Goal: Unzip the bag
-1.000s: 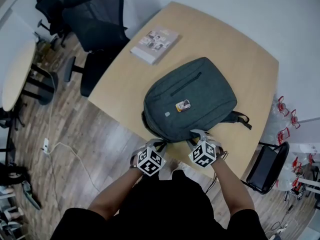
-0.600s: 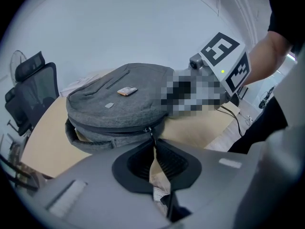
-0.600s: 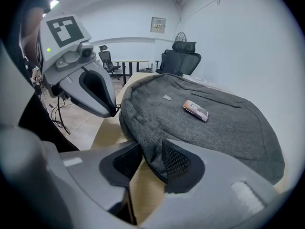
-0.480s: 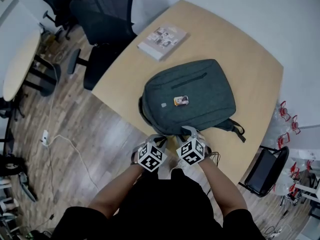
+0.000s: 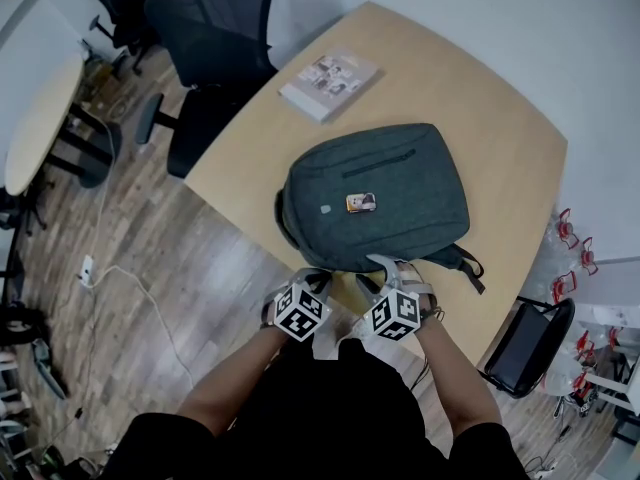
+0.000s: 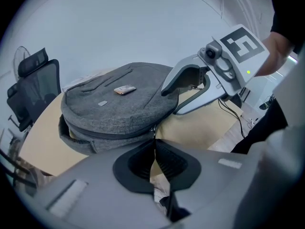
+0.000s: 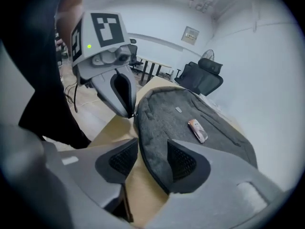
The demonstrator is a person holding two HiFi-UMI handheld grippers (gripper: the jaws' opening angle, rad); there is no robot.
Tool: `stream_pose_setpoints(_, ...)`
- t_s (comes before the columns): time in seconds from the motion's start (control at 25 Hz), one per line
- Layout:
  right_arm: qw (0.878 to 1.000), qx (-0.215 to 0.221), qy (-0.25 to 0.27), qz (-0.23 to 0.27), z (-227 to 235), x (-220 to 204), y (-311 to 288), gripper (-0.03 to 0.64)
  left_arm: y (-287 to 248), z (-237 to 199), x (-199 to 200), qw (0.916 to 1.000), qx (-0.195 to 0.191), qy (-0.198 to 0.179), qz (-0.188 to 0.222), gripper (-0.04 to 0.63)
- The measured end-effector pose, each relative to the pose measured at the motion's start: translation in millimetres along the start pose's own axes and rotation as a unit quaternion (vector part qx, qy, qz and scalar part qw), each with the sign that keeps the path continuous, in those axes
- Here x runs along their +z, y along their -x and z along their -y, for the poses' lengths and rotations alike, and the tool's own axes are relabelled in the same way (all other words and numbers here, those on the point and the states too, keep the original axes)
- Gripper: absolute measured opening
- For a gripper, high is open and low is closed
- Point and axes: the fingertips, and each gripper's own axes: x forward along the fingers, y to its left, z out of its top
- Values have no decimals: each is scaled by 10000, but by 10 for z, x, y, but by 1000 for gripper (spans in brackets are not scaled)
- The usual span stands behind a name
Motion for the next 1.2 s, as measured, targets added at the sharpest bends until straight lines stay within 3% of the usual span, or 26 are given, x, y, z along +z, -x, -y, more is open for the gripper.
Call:
stream_pose_setpoints(0.2,9903,-39,1232,-637,160,-475,105,263,14,3,-17,10000,-8,-52,-30,26)
stream_pose_setpoints(0.4,9847,-137,1391,-1037,487,-858,199,290,18,5,-16,10000,-10,-77,-55,26)
stream_pose_setpoints(0.52,9871,-129,1201,-1055,553,-915,202,216,36,6,-12,10000,-12,-73,-46,26)
stream_pose_setpoints(0.68,9914,-263,709,-1070,563,-899,176,181,40,28,6,10000,5,-21,-43,28)
stream_pose_setpoints(0.88,9945,-387,-27,-973,514,-819,157,172,16,105,32,10000,-56,-17,-27,33)
stream_pose_setpoints(1.2,9943,-390,-589,-800,415,-671,123,172,-50,165,66,9998,-39,179,35,29)
